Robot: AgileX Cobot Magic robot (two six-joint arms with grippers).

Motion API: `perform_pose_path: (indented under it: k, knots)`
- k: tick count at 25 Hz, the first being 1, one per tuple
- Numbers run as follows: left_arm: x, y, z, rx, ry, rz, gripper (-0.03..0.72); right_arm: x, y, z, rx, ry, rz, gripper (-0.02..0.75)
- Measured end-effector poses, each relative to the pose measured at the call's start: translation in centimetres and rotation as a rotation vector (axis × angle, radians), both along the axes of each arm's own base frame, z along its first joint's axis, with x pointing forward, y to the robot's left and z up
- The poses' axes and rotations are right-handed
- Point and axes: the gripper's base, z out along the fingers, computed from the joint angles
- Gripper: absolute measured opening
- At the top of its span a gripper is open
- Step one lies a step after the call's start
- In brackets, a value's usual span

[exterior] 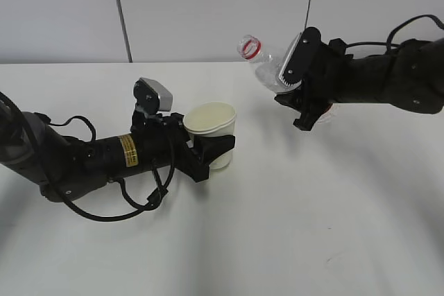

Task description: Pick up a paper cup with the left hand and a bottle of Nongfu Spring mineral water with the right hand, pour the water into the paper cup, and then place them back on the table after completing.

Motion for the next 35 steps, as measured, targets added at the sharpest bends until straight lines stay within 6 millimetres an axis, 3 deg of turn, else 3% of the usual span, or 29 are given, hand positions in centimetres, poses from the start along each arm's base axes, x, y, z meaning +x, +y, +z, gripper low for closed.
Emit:
perform_pose_path:
  k: [6, 28, 35]
  knots:
    - [0.0, 0.0, -0.1, 0.01, 0.005, 0.003, 0.401, 0.9, 1.1, 1.4, -0.09, -0.031, 0.015, 0.437]
    - [1.4, -0.4, 0.9, -0.007, -0.023, 0.026, 0.401, 1.9, 0.8, 4.2, -0.275, -0.126, 0.056, 0.431]
    - [1.4, -0.4, 0.9, -0.009, -0.02, 0.027, 0.4, 1.9, 1.9, 4.6, -0.348, -0.142, 0.081, 0.43]
